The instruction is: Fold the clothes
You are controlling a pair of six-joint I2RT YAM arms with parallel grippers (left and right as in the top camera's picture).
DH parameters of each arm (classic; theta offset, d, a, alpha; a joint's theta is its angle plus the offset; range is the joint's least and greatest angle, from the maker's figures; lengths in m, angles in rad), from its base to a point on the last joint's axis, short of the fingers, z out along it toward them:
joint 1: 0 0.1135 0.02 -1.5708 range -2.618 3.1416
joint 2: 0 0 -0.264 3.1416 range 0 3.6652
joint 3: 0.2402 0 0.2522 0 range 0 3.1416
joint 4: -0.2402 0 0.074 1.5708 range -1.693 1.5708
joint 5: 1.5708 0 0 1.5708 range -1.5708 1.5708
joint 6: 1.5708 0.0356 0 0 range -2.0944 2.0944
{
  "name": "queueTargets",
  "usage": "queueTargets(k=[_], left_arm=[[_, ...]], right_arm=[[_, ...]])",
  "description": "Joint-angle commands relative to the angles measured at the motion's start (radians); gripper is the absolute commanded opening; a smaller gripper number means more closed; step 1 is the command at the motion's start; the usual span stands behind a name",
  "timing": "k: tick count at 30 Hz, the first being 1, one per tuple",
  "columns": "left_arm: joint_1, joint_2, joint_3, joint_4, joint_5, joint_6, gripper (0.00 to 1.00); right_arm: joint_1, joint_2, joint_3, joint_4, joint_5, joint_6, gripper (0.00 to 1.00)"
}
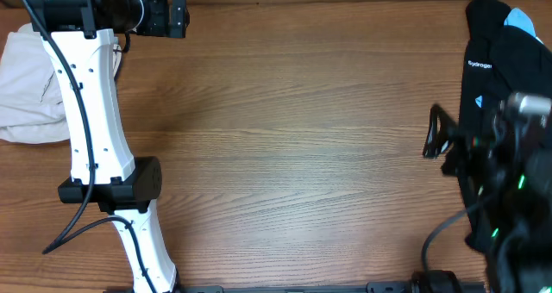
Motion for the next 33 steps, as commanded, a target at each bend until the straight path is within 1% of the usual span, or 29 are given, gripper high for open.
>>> queueTargets(k=[1,3,7,11,14,19,24,33], left_arm=[[0.0,0.005,0.0,0.001,0.008,-0.02,1.0],[0.0,0.005,0.0,0.001,0.008,-0.02,1.0],[0.0,0.005,0.0,0.001,0.008,-0.02,1.0],[0.0,0.005,0.0,0.001,0.008,-0.02,1.0],[0.0,0.005,-0.001,0.001,0.008,-0.02,1.0],[0.0,0.005,0.0,0.001,0.008,-0.02,1.0],[0.0,0.005,0.0,0.001,0.008,-0.02,1.0],[0.0,0.005,0.0,0.001,0.008,-0.02,1.0]], right_arm=[[0.008,-0.212,-0.249,0.123,0.04,-0.001,1.0],[0.009,-0.315,-0.377,0.207,0.058,-0.001,1.0],[0.017,-0.47,-0.582,0.319,0.061,-0.001,1.0],[0.04,-0.577,-0.758,0.468,0.057,-0.001,1.0],[0.052,-0.622,-0.85,0.563,0.057,0.001,1.0],[0.064,-0.621,-0.958,0.701,0.057,0.03,1.0],[0.069,-0.621,-0.966,0.592,0.048,0.047,1.0],[0.069,-0.62,-0.966,0.592,0.005,0.051,1.0]])
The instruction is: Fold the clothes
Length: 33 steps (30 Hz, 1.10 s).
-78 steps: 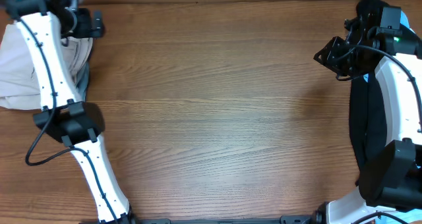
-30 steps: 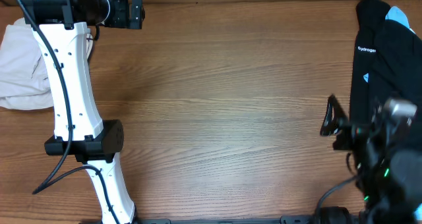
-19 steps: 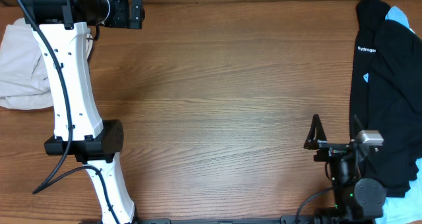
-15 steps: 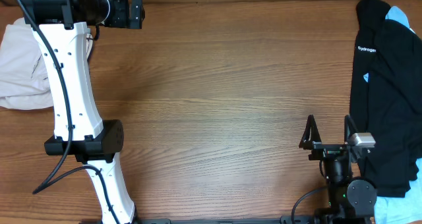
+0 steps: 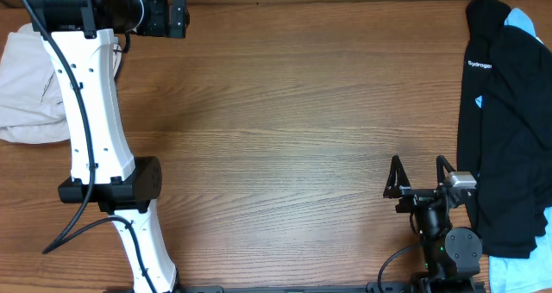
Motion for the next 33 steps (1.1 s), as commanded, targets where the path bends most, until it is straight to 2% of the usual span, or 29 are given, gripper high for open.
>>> queueTargets(k=[1,19,22,26,28,33], left_arm=[[0.0,0.005,0.001,0.001,0.008,-0.02,1.0],[0.0,0.008,-0.001,0.001,0.008,-0.02,1.0],[-0.001,-0.036,-0.053,0.001,0.008,-0.019,1.0],[-0.001,-0.232,-0.348,0.114,-0.064,-0.009,1.0],[-0.001,-0.457,-0.739,0.388,-0.068,-0.008,1.0],[0.0,-0.772,-1.278,0.806,-0.068,-0.008,1.0]], right_arm=[[0.009,-0.011,-0.01,0.006,-0.01,0.011,1.0],[0.009,-0.011,-0.01,0.006,-0.01,0.011,1.0],[0.009,-0.011,-0.01,0.006,-0.01,0.011,1.0],[0.009,-0.011,-0.01,0.006,-0.01,0.011,1.0],[0.009,-0.011,-0.01,0.006,-0.01,0.011,1.0],[0.009,-0.011,-0.01,0.006,-0.01,0.011,1.0]])
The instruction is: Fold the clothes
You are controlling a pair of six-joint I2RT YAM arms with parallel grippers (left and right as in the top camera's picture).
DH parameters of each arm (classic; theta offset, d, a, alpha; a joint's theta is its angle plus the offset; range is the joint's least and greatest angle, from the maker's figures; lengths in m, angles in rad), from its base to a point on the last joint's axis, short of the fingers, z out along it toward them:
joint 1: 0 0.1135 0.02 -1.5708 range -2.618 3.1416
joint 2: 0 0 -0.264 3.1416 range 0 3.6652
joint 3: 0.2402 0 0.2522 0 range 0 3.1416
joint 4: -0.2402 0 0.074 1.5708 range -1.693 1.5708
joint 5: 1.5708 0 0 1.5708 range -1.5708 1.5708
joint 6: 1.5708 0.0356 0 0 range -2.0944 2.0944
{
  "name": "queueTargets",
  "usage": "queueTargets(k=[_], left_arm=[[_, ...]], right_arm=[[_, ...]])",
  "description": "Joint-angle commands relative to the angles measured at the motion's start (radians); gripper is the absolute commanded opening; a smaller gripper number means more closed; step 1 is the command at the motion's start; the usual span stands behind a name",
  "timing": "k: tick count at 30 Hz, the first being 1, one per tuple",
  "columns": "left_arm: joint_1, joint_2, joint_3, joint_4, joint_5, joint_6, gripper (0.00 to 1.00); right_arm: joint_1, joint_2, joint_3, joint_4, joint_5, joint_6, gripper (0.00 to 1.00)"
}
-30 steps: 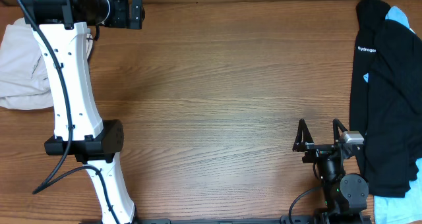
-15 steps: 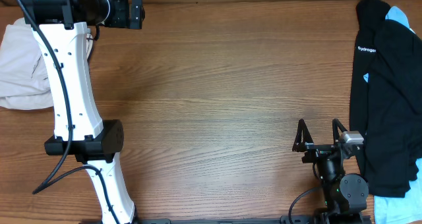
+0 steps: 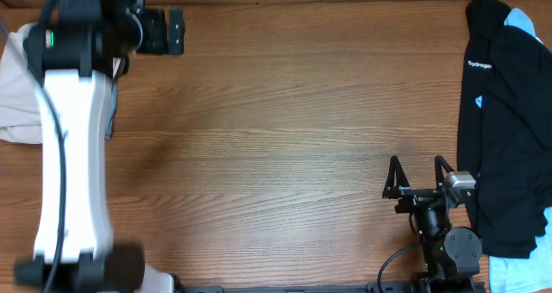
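A black garment (image 3: 504,129) lies crumpled along the table's right edge, with a light-blue garment (image 3: 519,21) showing from under it. A beige garment (image 3: 19,99) lies at the far left, mostly hidden behind my left arm. My left gripper (image 3: 175,32) is at the back left, just right of the beige garment; the arm is blurred and its jaws cannot be made out. My right gripper (image 3: 417,174) sits near the front edge, left of the black garment, open and empty.
Bare wooden table (image 3: 285,129) stretches between the two piles. My white left arm (image 3: 73,155) runs from the front left corner to the back. The right arm's base (image 3: 448,246) stands at the front edge.
My left arm has shifted and now shows blurred; its elbow has moved toward the front left corner and its gripper sits slightly lower. The right arm and the garments have not moved.
At first my right arm hung over the black garment at the right edge. Then it stood drawn back near the front edge, gripper open and empty, the garment left lying. The left arm held still at the back left until now.
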Motion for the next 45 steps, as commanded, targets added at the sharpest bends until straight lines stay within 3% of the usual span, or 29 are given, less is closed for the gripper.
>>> queueTargets(k=[1,7,13,18,29,34,45], left_arm=[[0.0,-0.254,-0.373,0.229,-0.011,-0.009,1.0],[0.0,-0.712,-1.017,0.6,-0.019,-0.013,1.0],[0.0,-1.084,-1.448,0.883,-0.018,-0.033,1.0],[0.0,-1.334,-1.702,1.041,-0.019,-0.04,1.0],[-0.001,-1.641,-1.897,1.034,-0.031,-0.04,1.0],[-0.015,-1.642,-1.924,0.962,-0.031,-0.066,1.0],[-0.02,-1.64,-1.924,0.964,-0.034,-0.065,1.0]], right_arm=[[0.006,-0.011,-0.011,0.006,-0.005,0.003,1.0],[0.006,-0.011,-0.011,0.006,-0.005,0.003,1.0],[0.006,-0.011,-0.011,0.006,-0.005,0.003,1.0],[0.006,-0.011,-0.011,0.006,-0.005,0.003,1.0],[0.006,-0.011,-0.011,0.006,-0.005,0.003,1.0],[0.006,-0.011,-0.011,0.006,-0.005,0.003,1.0],[0.006,-0.011,-0.011,0.006,-0.005,0.003,1.0]])
